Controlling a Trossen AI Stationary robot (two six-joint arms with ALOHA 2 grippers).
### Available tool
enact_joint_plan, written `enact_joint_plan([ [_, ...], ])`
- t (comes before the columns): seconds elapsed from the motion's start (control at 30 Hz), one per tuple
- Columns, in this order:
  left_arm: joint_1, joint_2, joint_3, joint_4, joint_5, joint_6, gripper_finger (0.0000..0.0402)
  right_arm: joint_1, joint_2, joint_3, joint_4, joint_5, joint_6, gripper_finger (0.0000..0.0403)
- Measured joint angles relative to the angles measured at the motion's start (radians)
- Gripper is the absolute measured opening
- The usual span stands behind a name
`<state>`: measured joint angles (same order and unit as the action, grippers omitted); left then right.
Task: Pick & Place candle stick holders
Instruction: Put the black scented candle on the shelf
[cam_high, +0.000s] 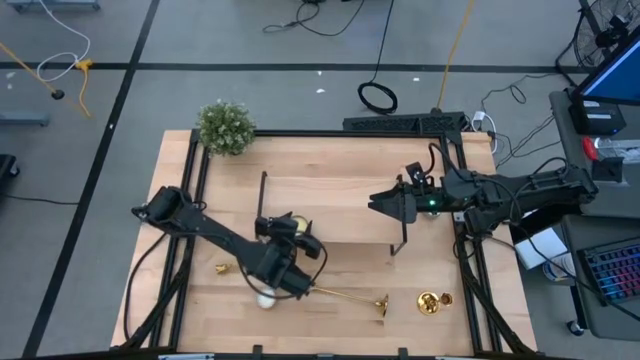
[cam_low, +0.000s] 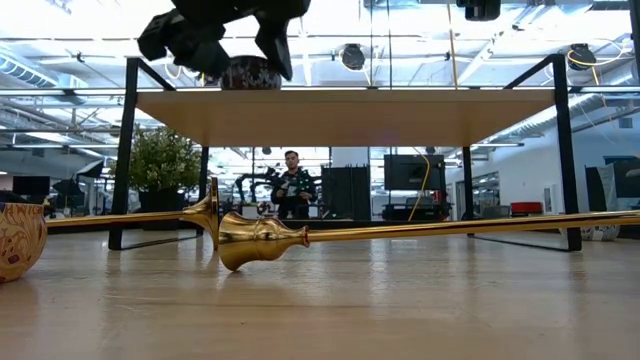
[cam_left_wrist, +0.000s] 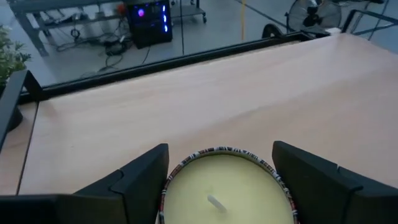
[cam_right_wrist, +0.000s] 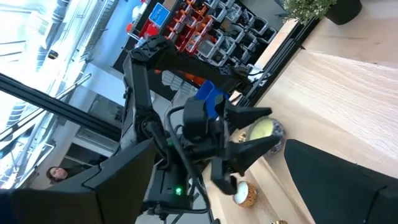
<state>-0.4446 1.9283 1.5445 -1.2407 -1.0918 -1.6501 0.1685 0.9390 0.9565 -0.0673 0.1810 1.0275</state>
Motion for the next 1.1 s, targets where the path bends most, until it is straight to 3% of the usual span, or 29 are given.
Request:
enact_joint_plan([
  [0.27, 0.018, -0.002, 0.0, -0.01, 0.001, 0.049, 0.0263, 0.031, 0.0, 0.0, 0.019, 0.001, 0.0, 0.0357],
  [0.47, 0.006, -0.003, 0.001, -0.013, 0.023, 0.052, 0.0319, 0.049, 0.0, 0.0, 0.019, 0.001, 0.004, 0.0357],
  [0.6, 0.007, -0.014, 0.001, -0.02, 0.019, 0.052, 0.0336, 0.05, 0.0, 0.0, 0.019, 0.002, 0.002, 0.0357],
  [1.1, 0.027, -0.092, 0.001, -0.046, -0.071, 0.072, 0.0311, 0.05, 0.0, 0.0, 0.028, 0.002, 0.001, 0.0357],
])
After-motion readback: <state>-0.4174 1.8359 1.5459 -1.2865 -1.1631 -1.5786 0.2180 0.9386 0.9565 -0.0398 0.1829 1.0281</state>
